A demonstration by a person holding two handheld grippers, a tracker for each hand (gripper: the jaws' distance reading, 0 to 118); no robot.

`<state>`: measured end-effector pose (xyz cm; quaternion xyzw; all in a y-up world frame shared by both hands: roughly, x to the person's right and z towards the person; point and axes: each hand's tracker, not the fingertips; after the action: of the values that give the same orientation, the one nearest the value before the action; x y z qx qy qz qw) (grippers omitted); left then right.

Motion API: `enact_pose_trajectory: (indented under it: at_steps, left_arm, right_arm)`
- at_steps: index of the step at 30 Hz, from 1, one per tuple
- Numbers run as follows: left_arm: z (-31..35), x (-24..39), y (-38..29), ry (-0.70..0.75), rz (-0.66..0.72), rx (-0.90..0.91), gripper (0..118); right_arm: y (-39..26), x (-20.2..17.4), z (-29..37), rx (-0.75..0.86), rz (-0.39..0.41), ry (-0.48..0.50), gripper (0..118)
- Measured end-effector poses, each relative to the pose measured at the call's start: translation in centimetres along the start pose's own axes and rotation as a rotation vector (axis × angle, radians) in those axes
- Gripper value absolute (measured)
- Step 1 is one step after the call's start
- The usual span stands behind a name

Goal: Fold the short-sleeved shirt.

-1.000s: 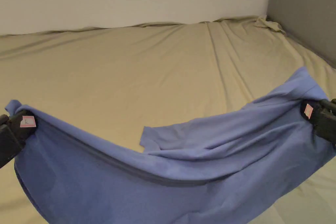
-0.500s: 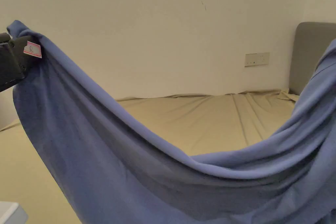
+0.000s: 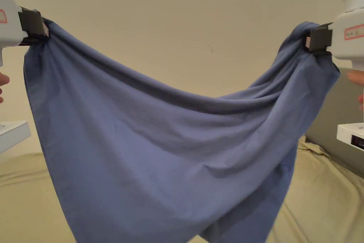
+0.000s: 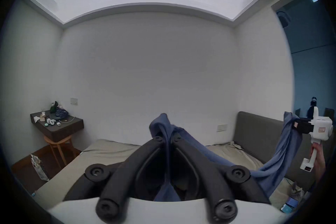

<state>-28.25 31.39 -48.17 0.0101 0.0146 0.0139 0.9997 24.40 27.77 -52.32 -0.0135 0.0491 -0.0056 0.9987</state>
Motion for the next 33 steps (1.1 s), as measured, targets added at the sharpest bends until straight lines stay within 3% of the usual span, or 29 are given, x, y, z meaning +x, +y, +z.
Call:
enact_pose_trajectory:
  at_steps: [4, 9, 12, 16, 18, 22, 27, 33]
  left_arm:
    - [-5.8, -0.9, -3.9, 0.062, -0.002, -0.050, 2]
    - [-11.1, -3.2, -14.3, 0.049, 0.117, -0.167, 2]
    - [-12.6, -2.9, -23.2, 0.085, 0.129, -0.278, 2]
    - [-15.0, -5.3, -35.4, 0.090, 0.297, -0.484, 2]
    - [-15.1, -5.9, -39.5, 0.102, 0.318, -0.563, 2]
    - [-14.2, -7.3, -43.3, 0.103, 0.285, -0.608, 2]
    - [-10.5, -8.0, -44.1, 0.067, 0.235, -0.607, 2]
    - [2.6, -6.5, -44.6, 0.046, 0.191, -0.605, 2]
  right_arm:
    - [-2.9, -0.1, -6.3, -0.039, -0.022, -0.002, 11]
    - [-11.5, -0.7, -11.2, -0.117, 0.002, -0.027, 11]
    - [-19.0, -0.9, -13.9, -0.189, 0.000, -0.035, 11]
    - [-30.7, -1.2, -15.7, -0.374, -0.022, -0.035, 11]
    - [-35.2, -1.1, -15.8, -0.464, -0.031, -0.030, 11]
    - [-40.8, -0.6, -15.0, -0.535, -0.042, -0.035, 11]
    - [-42.5, -0.1, -10.6, -0.535, -0.016, -0.029, 11]
    - [-44.3, 1.5, 0.1, -0.514, -0.101, -0.005, 11]
